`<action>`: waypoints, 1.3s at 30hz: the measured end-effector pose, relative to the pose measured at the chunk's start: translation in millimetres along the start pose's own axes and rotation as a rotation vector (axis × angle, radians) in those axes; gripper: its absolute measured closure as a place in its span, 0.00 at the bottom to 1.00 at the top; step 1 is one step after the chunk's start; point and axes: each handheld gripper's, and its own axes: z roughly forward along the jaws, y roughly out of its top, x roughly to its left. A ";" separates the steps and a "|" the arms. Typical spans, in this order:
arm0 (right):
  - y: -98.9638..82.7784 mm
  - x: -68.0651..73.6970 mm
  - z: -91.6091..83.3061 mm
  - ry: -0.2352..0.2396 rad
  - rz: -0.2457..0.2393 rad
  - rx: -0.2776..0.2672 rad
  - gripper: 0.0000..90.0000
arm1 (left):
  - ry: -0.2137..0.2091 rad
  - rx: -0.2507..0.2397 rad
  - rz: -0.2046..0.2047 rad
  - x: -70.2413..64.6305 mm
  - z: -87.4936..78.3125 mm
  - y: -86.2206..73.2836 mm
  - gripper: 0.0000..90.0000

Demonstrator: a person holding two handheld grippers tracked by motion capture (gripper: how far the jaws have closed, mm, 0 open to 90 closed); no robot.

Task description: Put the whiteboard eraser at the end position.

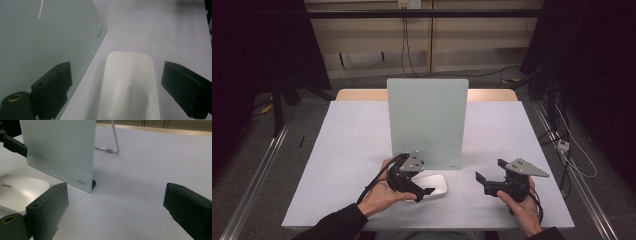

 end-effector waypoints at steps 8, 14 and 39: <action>0.5 1.5 0.2 -0.007 0.000 0.004 0.06 | 0.033 -0.091 -0.049 8.4 -16.4 0.8 0.07; 0.4 1.4 -0.9 -0.010 -0.001 0.000 0.06 | 0.078 -0.135 -0.105 13.2 -26.3 -0.5 0.06; 0.1 1.9 -0.8 -0.016 -0.006 0.003 0.06 | 0.265 -0.177 -0.207 25.5 -72.2 -33.6 0.07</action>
